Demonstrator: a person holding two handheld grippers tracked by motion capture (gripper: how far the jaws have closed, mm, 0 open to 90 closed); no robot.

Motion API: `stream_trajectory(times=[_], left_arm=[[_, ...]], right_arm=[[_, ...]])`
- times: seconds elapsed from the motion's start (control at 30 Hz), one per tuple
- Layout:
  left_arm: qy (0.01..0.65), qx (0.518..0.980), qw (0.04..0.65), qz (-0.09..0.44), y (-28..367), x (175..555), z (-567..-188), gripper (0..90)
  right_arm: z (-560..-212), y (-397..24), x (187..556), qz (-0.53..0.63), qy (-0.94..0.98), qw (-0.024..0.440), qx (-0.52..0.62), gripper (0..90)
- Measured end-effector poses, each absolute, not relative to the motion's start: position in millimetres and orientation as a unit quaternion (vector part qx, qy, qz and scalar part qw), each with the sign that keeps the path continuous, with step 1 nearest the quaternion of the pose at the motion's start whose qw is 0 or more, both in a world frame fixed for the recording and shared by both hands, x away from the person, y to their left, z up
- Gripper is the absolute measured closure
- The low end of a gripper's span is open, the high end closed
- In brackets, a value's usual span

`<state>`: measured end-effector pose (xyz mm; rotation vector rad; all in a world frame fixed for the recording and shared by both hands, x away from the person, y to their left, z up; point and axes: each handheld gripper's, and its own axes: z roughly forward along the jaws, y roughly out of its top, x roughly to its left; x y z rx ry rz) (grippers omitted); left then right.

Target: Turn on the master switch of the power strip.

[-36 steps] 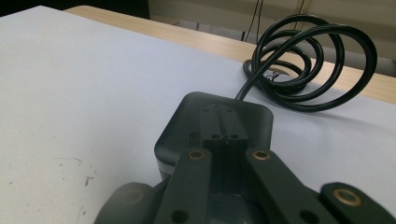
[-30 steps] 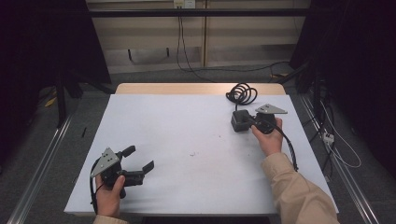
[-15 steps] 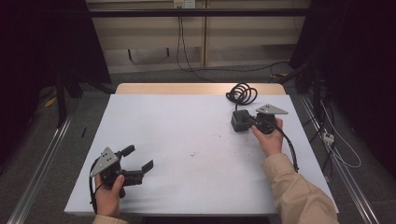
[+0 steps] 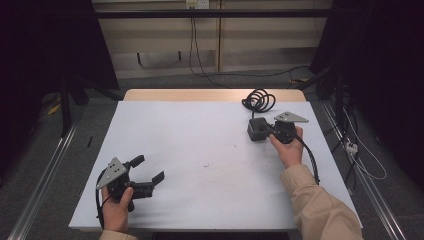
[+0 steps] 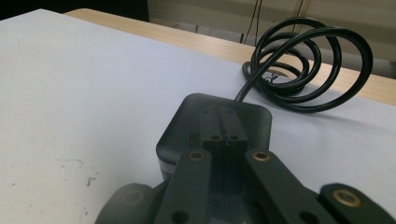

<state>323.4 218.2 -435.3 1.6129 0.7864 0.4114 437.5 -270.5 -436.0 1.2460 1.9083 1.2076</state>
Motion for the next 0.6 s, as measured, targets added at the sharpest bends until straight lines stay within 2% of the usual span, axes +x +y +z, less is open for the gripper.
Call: stream_trajectory(times=[0.23, 0.27, 0.6], left_arm=[[0.341, 0.696, 0.607, 0.178, 218.5, 323.4, -435.1, 2.8], [0.342, 0.695, 0.607, 0.178, 218.5, 323.3, -435.0, 2.8], [0.343, 0.695, 0.607, 0.178, 219.0, 322.7, -435.2, 2.8]], right_arm=[[-436.7, -270.5, 437.4, 0.453, 0.704, 0.279, 0.47, 89.0], [-436.7, -270.3, 437.1, 0.454, 0.704, 0.277, 0.471, 85.6], [-432.3, -271.9, 434.8, 0.466, 0.693, 0.274, 0.478, 72.1]])
